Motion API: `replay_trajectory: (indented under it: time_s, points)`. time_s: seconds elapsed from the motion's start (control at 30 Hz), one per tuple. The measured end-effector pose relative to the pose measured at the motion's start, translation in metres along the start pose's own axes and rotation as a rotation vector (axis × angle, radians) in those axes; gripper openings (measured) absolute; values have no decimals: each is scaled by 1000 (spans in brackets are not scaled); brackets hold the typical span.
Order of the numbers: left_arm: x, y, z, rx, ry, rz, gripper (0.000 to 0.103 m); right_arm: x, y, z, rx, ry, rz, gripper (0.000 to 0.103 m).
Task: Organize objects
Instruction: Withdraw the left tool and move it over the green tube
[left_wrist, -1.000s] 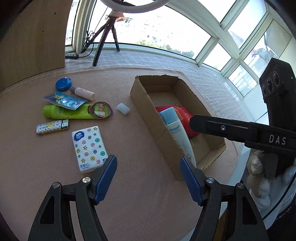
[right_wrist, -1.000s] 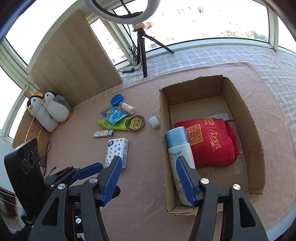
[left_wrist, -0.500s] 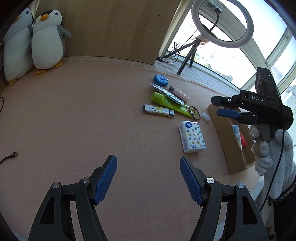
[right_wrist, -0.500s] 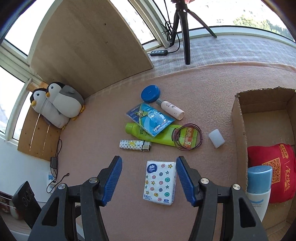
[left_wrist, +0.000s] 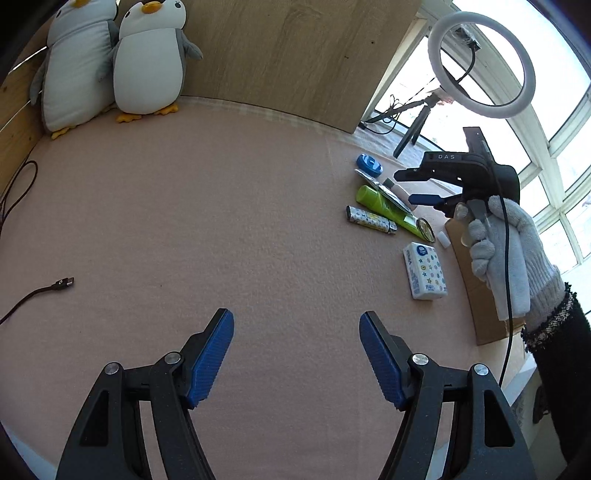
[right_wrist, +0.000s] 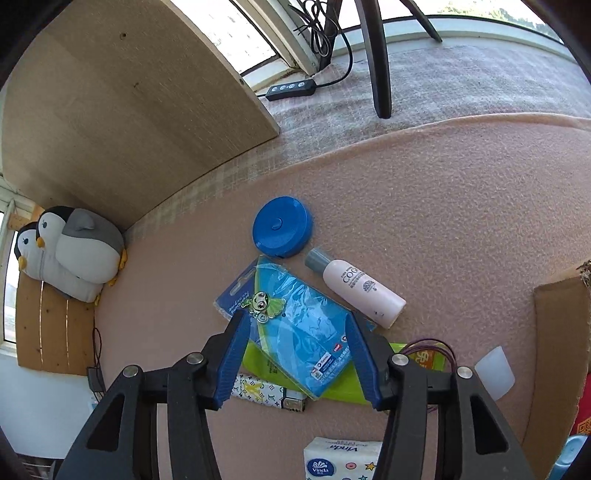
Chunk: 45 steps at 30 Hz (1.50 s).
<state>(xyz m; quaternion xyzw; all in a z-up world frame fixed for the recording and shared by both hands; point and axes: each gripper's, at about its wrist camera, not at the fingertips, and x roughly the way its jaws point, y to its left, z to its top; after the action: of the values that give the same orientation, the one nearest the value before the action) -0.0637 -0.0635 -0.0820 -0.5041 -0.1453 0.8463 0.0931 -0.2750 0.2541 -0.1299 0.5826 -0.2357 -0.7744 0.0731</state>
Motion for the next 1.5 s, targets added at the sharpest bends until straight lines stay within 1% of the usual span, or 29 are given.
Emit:
replay_trajectory:
  time_s: [0.13,0.23,0.4,0.5,0.57,0.7,0.8,0.9,0.97,1.07,1.17,1.27,1.3,1.37,1.5]
  points:
    - [0,8,1,-8,4,-1,74,12,-6,7,32,11,-24,50]
    - [4,9,2,-12,9,-7,74,17,-11,6,52,18,-42,50]
    - [7,10,4,-10,14,-25,74,15,-8,-9,63,40,-38,50]
    - [7,11,5,-7,14,-39,74,17,-1,-19,59,62,-11,50]
    - [6,10,5,-2,14,-45,74,18,6,-24,49,60,-13,50]
    - [6,9,5,1,14,-52,74,26,24,-34,21,75,29,50]
    - [5,11,4,-2,17,-49,74,33,44,-41,-42,73,24,50]
    - [3,16,2,-17,18,-44,74,43,65,-46,-89,80,37,49]
    - [2,21,1,-27,17,-40,74,50,82,-53,-133,81,23,49]
    - [0,28,2,-41,12,-36,74,61,102,-67,-158,121,80,49]
    - [-2,32,2,-50,6,-32,74,68,121,-84,-203,147,100,49]
    - [-3,34,4,-55,2,-28,74,73,134,-98,-236,213,149,49]
    - [-4,35,5,-55,1,-28,74,71,136,-102,-242,221,159,49]
    - [-4,36,7,-53,-3,-28,74,61,133,-107,-247,206,166,49]
    - [-2,35,11,-48,-3,-27,74,25,112,-110,-210,126,187,49]
